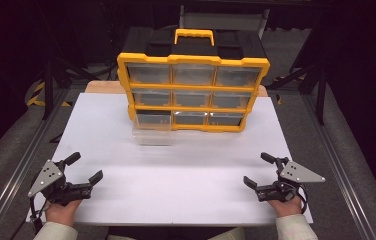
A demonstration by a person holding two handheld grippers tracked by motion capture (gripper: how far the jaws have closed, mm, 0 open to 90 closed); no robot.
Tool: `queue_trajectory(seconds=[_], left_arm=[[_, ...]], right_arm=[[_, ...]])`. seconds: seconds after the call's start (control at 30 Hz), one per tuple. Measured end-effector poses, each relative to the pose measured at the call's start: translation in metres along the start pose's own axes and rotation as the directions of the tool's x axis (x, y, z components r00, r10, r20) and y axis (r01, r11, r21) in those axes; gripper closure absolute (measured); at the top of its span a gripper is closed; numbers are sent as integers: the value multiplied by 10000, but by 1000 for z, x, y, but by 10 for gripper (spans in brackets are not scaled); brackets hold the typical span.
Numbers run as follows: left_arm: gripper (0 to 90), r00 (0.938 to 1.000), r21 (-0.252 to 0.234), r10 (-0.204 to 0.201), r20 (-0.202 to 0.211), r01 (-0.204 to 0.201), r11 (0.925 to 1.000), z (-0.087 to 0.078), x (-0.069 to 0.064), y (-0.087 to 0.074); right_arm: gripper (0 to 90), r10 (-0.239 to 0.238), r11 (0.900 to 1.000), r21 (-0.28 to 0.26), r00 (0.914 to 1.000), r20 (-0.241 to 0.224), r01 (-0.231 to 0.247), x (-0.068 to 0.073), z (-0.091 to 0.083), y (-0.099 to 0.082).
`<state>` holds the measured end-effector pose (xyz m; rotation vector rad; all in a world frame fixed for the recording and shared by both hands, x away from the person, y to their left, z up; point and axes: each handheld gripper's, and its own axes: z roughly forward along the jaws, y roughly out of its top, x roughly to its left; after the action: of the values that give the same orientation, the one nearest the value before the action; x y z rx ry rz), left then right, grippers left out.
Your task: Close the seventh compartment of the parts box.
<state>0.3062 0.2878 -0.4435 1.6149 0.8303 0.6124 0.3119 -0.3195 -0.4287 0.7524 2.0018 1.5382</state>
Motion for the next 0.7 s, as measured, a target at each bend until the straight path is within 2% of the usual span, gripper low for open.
queue_trajectory(seconds=[0.17,0.3,0.7], left_arm=[[3,10000,27,-34,-76,35,10000,-1,-1,1],[3,10000,42,34,-56,-34,10000,-1,-1,1],[3,10000,41,-79,14,79,10000,-2,1,3]], right_arm=[[1,-37,9996,-266,9998,201,42,-1,-4,0],[5,129,9993,-359,9999,48,-127,-4,-4,-3],[4,25,9995,-299,9998,208,-19,-3,-4,-3]])
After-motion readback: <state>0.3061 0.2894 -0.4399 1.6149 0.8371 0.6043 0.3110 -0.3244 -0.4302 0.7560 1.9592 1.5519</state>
